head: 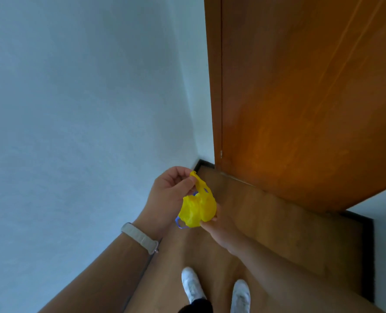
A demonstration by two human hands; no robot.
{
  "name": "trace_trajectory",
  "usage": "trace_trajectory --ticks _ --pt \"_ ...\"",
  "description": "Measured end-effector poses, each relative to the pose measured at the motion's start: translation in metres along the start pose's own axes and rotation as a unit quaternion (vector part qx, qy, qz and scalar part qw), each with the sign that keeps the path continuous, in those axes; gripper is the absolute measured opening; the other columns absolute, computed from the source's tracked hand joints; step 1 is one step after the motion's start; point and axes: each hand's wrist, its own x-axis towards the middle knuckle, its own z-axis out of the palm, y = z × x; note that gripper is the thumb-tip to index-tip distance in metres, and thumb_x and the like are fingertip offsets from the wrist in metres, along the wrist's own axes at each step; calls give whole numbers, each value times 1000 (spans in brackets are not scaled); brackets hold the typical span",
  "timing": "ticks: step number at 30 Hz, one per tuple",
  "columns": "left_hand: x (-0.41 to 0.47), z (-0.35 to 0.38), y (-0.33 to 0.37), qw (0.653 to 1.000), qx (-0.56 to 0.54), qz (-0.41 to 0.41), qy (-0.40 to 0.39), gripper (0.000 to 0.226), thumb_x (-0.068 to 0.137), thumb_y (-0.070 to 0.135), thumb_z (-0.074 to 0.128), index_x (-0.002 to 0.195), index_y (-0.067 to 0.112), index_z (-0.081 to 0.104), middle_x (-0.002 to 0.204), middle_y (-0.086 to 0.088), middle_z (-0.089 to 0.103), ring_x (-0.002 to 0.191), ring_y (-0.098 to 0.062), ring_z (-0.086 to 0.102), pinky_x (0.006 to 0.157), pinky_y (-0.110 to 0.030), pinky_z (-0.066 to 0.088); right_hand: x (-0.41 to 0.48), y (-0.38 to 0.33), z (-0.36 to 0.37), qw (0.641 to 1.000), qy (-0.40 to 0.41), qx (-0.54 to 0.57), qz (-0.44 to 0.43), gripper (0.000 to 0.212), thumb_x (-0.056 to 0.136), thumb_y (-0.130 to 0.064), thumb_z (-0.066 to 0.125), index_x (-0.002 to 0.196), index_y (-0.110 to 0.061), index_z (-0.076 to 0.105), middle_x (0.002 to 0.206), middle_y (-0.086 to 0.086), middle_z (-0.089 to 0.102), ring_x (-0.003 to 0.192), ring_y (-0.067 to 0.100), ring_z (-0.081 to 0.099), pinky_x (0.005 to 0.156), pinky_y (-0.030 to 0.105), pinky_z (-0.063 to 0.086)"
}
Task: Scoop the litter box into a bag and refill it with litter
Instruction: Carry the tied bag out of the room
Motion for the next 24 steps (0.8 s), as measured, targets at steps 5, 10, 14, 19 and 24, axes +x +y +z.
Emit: trace_trajectory --ticks 5,10,14,19,24 --pt "50 -13 -25 999 -19 -37 -15 16 90 -5 54 82 5 63 67 -6 65 61 -16 59 61 -24 52 31 -9 2 1000 11 -23 7 36 80 10 65 81 -26 56 76 -14 62 69 -6 62 61 2 40" --pt "95 -34 -42 995 -38 -84 -27 15 87 -4 59 79 8 64 71 -13 62 71 -26 54 67 -31 49 67 -11 12 991 44 -122 15 23 78 -9 68 88 -25 54 77 -9 62 67 -9 57 63 15 41" --pt "130 -49 -51 992 -46 -112 -33 18 80 8 64 69 21 69 70 -10 65 70 -23 57 69 -34 48 102 -19 21 982 46 -183 10 26 76 -9 68 97 -19 54 79 -6 60 73 -1 54 62 9 38" --pt "177 -64 -72 988 -31 -145 -31 15 87 0 58 80 10 66 75 -13 66 68 -21 57 66 -30 49 150 -17 32 979 35 -200 29 31 82 -12 67 111 -16 57 96 -1 64 88 10 60 65 2 36" --pt "232 -70 -112 989 -30 -148 -9 12 86 -1 57 80 7 63 80 -19 64 68 -21 57 65 -30 50 213 10 37 970 -15 -243 14 35 86 -15 63 120 -15 55 110 -1 62 103 11 57 69 9 29"
